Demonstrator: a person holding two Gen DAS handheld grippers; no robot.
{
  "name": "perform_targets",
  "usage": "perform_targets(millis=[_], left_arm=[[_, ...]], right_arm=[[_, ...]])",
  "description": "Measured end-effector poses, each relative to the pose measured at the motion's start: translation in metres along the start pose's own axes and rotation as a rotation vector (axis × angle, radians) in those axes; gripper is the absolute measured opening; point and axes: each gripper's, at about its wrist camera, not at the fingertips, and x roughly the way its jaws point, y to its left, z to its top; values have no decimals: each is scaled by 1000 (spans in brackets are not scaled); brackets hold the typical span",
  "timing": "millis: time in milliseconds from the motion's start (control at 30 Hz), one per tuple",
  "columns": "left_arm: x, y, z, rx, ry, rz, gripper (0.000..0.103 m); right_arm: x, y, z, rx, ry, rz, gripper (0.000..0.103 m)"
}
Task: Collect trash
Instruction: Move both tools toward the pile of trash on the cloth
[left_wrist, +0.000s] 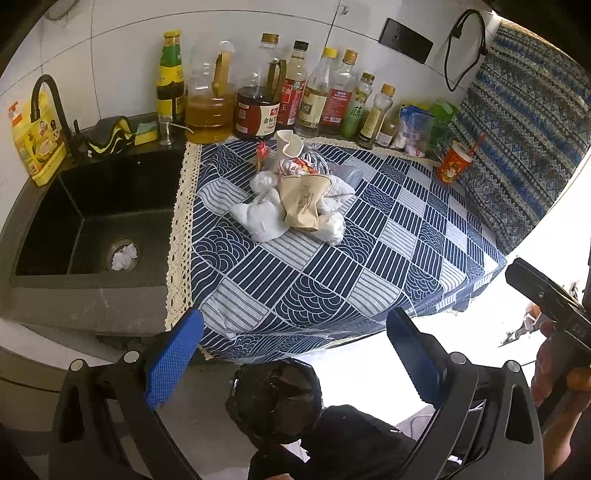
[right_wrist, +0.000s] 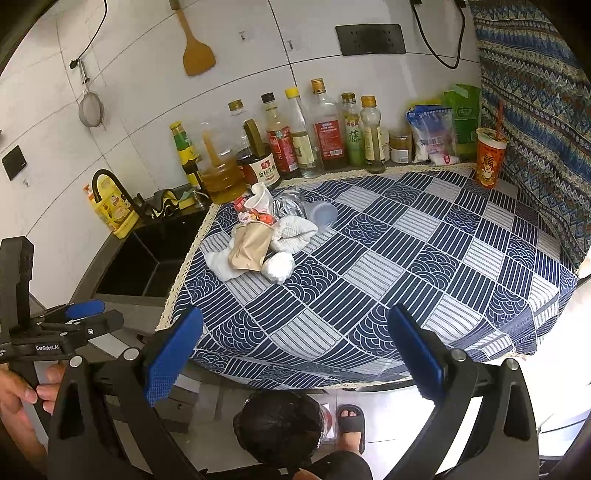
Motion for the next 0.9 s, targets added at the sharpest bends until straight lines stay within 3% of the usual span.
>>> perform_targets(millis=[400, 900], left_arm=[[18, 2, 16, -18, 26, 4, 96], [47, 6, 46, -79, 68, -55, 96]], right_arm=[[17, -7, 20, -10, 13, 20, 99], [59, -23, 47, -1, 56, 50, 99]])
